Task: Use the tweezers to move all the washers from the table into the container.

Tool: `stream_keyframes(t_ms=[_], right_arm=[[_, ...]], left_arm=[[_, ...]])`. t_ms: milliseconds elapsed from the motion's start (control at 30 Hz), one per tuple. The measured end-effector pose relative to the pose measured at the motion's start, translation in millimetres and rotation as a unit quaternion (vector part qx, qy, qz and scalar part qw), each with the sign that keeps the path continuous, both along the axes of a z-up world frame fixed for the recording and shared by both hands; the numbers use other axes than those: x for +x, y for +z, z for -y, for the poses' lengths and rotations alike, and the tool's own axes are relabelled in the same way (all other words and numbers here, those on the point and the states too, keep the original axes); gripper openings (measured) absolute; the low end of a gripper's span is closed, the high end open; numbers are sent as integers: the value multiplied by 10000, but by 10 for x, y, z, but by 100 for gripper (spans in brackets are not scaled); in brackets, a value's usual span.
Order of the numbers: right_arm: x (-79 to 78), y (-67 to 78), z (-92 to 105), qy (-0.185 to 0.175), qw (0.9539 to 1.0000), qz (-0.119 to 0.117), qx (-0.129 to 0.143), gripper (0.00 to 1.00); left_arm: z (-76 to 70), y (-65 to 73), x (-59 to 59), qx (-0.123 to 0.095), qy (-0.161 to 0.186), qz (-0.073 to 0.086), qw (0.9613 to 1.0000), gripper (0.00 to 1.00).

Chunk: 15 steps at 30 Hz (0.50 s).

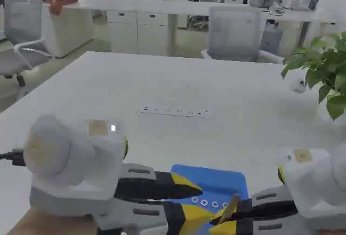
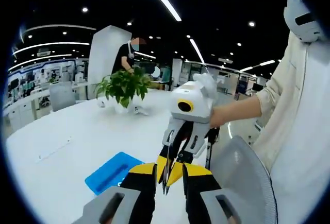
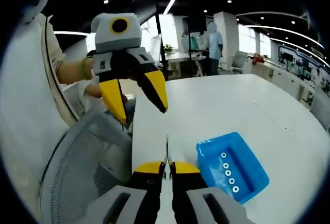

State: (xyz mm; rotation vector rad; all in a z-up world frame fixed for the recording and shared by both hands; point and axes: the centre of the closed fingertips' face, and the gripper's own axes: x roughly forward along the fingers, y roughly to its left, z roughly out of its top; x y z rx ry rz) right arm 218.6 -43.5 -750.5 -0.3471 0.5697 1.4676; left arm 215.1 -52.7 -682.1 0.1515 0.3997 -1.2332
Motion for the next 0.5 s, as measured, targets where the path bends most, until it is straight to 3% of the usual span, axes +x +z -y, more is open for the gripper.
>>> stream_keyframes(t_ms=[33, 133, 167, 200, 267, 500], right_arm=[[-23, -14, 9, 41, 10000, -8, -42, 3], [-88, -74, 54, 159, 9996, 14, -228, 3], [-103, -82, 64, 170, 9996, 1, -242, 3], [-140, -105, 88, 224, 9993, -46, -299, 3], [-185, -130, 115, 257, 9991, -45, -349, 3], [-227, -220, 249, 153, 9983, 43, -566, 3]], left_arm=[[52, -27, -7, 134, -163, 40, 9998, 17], [178, -19, -9, 152, -390, 9, 9991, 17], [196, -38, -3, 275, -485, 103, 9984, 17], [216, -78, 11, 497, -586, 207, 9968, 16], [281, -107, 16, 626, -713, 269, 9951, 15], [464, -251, -80, 1012, -1275, 288, 9862, 4]])
